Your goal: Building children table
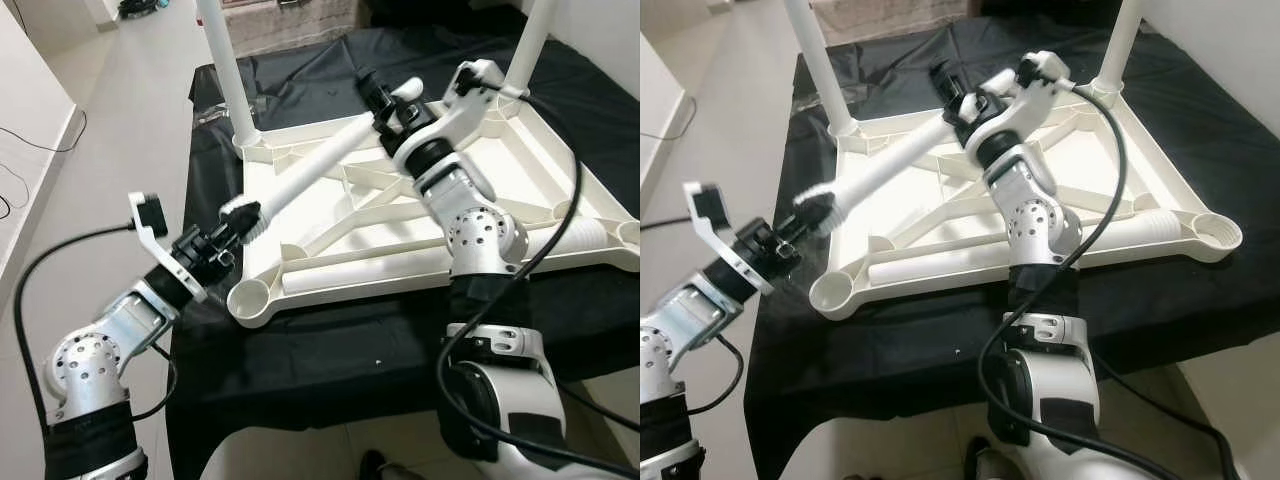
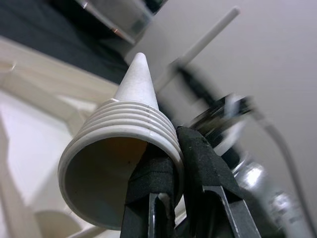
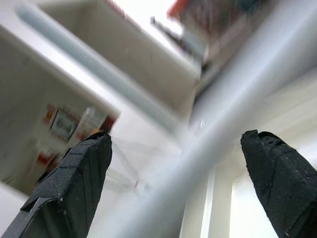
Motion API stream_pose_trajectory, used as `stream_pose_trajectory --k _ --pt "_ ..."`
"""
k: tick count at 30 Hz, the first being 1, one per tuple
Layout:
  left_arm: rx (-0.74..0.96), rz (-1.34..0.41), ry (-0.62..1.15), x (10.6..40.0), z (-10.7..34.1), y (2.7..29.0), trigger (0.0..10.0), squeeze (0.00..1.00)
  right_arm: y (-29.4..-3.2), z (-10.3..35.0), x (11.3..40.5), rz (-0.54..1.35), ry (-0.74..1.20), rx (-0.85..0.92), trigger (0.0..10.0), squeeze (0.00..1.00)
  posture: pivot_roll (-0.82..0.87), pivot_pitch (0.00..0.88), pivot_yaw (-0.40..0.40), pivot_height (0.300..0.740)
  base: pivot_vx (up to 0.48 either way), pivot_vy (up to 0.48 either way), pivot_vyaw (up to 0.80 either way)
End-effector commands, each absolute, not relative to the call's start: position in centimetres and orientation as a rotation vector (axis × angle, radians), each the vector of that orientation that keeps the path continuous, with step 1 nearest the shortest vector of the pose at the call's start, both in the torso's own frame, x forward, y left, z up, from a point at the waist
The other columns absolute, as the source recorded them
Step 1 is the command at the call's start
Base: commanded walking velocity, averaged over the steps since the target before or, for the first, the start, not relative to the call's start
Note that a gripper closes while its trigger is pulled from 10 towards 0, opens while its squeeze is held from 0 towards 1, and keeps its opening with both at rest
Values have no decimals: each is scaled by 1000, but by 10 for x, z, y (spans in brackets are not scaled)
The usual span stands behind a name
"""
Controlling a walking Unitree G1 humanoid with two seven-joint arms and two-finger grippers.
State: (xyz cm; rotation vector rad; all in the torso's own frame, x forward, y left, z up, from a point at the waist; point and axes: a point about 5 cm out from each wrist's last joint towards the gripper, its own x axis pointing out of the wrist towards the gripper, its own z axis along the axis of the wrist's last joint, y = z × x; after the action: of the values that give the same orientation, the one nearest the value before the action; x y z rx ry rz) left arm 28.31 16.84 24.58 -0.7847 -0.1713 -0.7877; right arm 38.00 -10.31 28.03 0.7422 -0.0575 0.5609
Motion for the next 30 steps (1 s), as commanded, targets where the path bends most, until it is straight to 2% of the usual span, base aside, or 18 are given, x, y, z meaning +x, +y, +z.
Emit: stream_pose_trajectory --k 1,3,4,11,21,30 --pt "-764 -790 -202 278 250 169 0 0 -94 264 378 617 53 798 10000 0 -5 139 29 740 0 0 0" --pt "-764 -790 -202 278 250 169 0 0 -94 264 378 617 53 798 10000 0 -5 139 29 740 0 0 0" --pt "-737 -794 -207 272 251 167 10000 0 -90 246 376 628 136 843 10000 0 0 136 25 740 0 0 0" --pt "-743 -792 -193 266 247 163 10000 0 -87 238 374 640 170 898 10000 0 4 140 21 740 0 0 0" --pt "-787 -826 -129 248 232 141 10000 0 -88 243 375 711 229 1099 10000 0 6 149 9 740 0 0 0" --pt "-807 -847 -123 239 230 135 10000 0 -87 245 377 747 241 1162 10000 0 9 156 3 740 0 0 0"
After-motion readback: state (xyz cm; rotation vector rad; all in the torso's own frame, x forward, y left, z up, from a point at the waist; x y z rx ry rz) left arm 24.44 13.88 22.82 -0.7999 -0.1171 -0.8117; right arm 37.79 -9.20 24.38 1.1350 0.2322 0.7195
